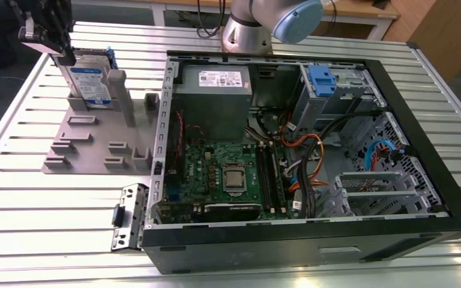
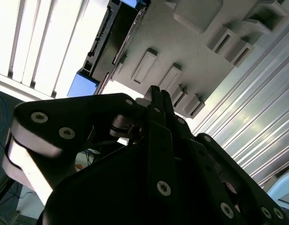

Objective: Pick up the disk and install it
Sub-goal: 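Pick up the disk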

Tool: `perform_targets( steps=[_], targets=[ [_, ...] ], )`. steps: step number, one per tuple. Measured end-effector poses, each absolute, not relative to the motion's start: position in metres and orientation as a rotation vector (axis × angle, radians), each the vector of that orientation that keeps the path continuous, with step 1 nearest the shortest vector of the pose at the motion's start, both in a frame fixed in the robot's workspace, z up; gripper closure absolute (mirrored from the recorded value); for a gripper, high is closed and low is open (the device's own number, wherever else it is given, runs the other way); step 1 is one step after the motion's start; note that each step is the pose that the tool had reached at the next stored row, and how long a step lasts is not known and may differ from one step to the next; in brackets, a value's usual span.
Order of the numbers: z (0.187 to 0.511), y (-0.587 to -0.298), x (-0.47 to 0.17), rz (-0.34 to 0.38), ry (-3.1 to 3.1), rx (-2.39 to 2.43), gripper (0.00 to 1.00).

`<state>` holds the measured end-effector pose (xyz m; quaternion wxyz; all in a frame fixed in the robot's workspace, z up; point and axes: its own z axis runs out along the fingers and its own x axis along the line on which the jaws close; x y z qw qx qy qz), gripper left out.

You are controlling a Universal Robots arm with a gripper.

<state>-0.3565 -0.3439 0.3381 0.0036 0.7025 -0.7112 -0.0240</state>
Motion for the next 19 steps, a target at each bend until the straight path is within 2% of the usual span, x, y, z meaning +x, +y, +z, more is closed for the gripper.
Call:
perform_targets(
  steps=[1,2,3,5,8,9,19],
  targets=[
    [0.3381,-0.3439,-0.3565,-0.075,-2.229,2.202,0.84],
    [0.3381,-0.3439,-0.3565,-0.075,-2.229,2.202,0.77],
    [0.3381,-0.3439,-0.3565,-0.075,-2.229,2.202,0.77],
    [0.3381,-0.3439,-0.3565,-0.075,-2.229,2.202,0.65],
    [0.3381,-0.3439,-0.3565,-0.075,-2.229,2.202,0.59],
    [0.3381,-0.3439,-0.3565,-0.075,-2.229,2.202,0.53],
    [0.3379,-0.3437,-0.3565,-0.075,-2.230,2.202,0.53]
  ],
)
